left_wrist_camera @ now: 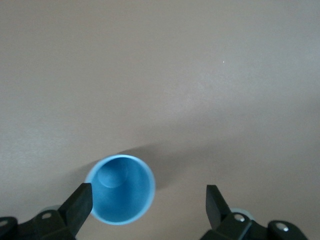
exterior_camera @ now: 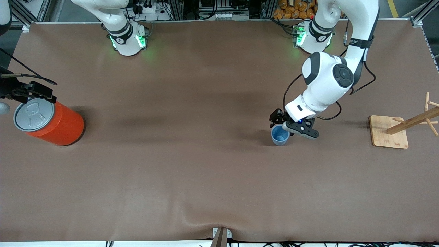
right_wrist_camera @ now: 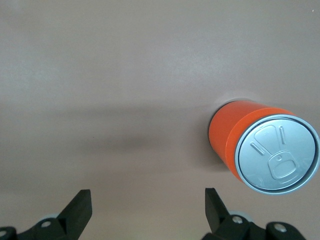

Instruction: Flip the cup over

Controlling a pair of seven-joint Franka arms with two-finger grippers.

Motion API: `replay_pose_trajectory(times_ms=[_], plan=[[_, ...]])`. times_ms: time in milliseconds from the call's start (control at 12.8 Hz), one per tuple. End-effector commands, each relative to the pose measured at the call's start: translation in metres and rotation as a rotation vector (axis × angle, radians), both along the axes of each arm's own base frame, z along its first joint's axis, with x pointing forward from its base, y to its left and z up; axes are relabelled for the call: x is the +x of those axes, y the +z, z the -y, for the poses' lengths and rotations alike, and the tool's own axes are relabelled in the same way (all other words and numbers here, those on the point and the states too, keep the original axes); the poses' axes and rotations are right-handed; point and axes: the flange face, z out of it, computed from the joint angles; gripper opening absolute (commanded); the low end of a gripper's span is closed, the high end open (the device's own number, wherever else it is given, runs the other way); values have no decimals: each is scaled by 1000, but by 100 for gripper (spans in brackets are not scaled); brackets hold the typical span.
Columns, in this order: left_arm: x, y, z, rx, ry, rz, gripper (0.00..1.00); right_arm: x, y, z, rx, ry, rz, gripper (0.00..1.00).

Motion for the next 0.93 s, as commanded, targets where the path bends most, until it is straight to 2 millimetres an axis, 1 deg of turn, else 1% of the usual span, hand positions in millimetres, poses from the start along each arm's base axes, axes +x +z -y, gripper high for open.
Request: replay_pose_trajectory(times_ms=[0, 78, 233, 311, 389, 467, 623, 778, 856], plan=[[14, 46, -21, 21, -2, -40, 100, 8, -2, 0, -18, 1, 0, 100], [16, 62, -28, 39, 17, -64, 100, 10, 4, 3, -17, -7, 13, 100], [17, 109, -33, 99, 77, -76, 100, 10, 4, 7, -16, -15, 19, 100], [13, 132, -35, 145, 95, -99, 100, 11, 2, 6, -14, -13, 17, 100], [11, 159, -40, 210, 105, -102, 100, 11, 1, 5, -16, -10, 13, 100], [11, 185, -53, 258, 118, -103, 100, 11, 1, 5, -14, -11, 14, 100], [7, 236, -85, 270, 154, -121, 100, 11, 1, 3, -14, -8, 15, 100], [-1, 283, -107, 284, 172, -172, 100, 11, -1, 1, -14, -4, 9, 100], [-1, 297, -122, 280, 192, -162, 100, 11, -1, 1, -14, -5, 9, 100]])
